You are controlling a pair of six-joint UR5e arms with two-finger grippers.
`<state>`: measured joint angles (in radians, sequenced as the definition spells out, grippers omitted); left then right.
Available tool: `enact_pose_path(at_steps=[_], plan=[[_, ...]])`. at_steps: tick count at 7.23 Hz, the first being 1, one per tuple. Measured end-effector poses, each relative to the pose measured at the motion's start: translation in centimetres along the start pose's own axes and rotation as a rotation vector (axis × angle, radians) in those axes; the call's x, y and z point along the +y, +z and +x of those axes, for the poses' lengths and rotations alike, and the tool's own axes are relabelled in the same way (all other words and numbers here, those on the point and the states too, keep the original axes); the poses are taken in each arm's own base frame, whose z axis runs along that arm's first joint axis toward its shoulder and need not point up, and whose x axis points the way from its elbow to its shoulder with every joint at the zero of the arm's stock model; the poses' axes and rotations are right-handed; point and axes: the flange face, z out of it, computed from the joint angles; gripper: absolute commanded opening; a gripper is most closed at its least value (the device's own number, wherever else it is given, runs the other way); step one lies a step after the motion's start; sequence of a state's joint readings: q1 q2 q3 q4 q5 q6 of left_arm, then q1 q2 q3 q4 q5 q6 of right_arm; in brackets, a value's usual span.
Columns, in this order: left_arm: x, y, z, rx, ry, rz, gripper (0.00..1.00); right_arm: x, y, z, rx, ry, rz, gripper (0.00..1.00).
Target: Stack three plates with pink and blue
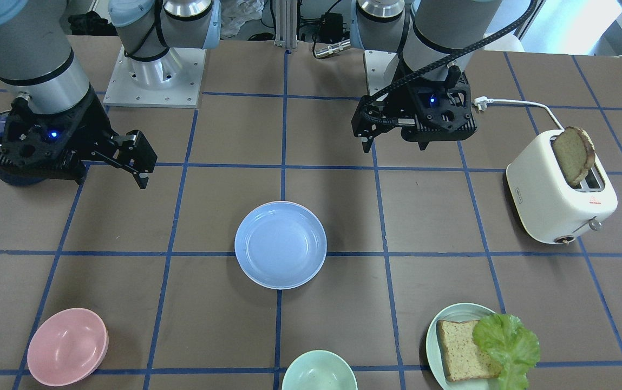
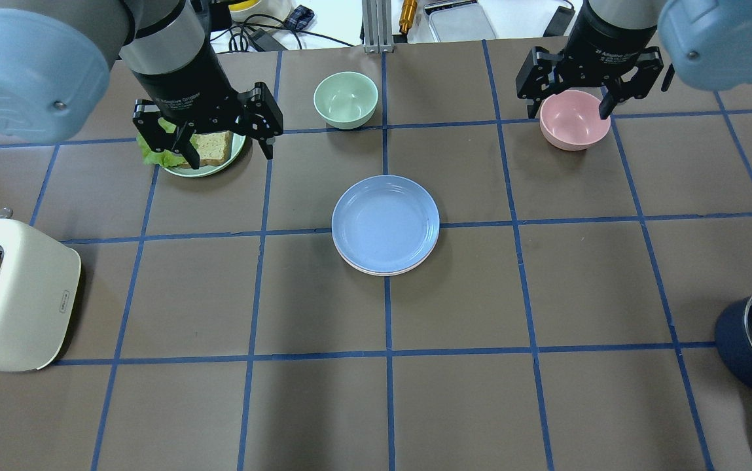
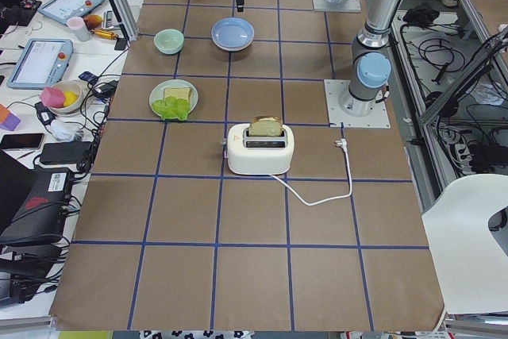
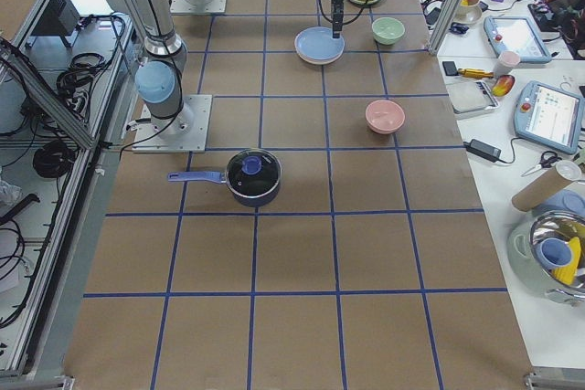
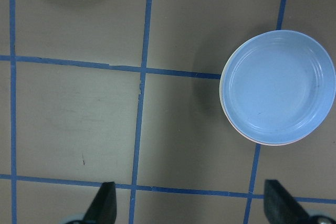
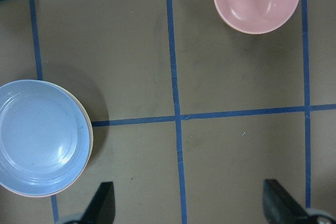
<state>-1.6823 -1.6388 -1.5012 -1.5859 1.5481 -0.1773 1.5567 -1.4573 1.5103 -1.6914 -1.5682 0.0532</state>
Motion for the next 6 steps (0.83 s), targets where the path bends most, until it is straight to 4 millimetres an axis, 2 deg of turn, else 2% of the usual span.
enact_pose_path(at_steps=[6], plan=[[-0.15, -0.09, -0.30, 0.001, 0.031, 0.003, 1.00, -0.18, -0.33, 0.49, -0.001, 0.011, 0.014, 1.00]])
